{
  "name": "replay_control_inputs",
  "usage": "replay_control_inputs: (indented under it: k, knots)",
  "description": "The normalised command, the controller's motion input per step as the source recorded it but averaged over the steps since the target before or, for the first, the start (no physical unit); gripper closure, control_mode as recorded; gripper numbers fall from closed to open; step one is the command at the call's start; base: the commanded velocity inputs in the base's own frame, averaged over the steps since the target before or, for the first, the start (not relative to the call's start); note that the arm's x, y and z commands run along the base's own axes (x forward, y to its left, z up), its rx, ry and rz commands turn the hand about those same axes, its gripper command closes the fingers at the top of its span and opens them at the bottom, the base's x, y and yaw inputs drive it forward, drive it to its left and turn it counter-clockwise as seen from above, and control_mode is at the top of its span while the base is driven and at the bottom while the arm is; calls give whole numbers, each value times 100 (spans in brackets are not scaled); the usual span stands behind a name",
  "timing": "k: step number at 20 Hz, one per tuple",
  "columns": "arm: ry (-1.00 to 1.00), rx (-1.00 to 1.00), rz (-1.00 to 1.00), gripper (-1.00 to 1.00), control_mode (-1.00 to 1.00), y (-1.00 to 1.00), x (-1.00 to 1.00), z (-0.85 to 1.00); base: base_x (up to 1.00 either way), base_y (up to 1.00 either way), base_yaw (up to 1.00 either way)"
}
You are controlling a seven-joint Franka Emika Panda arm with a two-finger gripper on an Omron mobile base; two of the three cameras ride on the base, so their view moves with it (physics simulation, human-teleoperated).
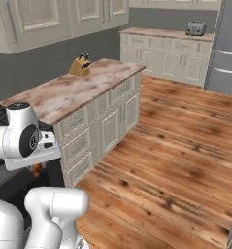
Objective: Take the chicken drumsticks from the pan and place one on each plate on the dining counter.
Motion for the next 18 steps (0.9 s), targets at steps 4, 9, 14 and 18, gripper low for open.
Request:
replay_control_inputs:
  k: [4,9,14,18]
  knots:
    - [0,0,0,100,100,0,0,0,0,15,-100]
    - [0,0,0,100,100,0,0,0,0,12,-100]
    - [0,0,0,100,100,0,0,0,0,10,-100]
    - [0,0,0,100,100,0,0,0,0,8,-100]
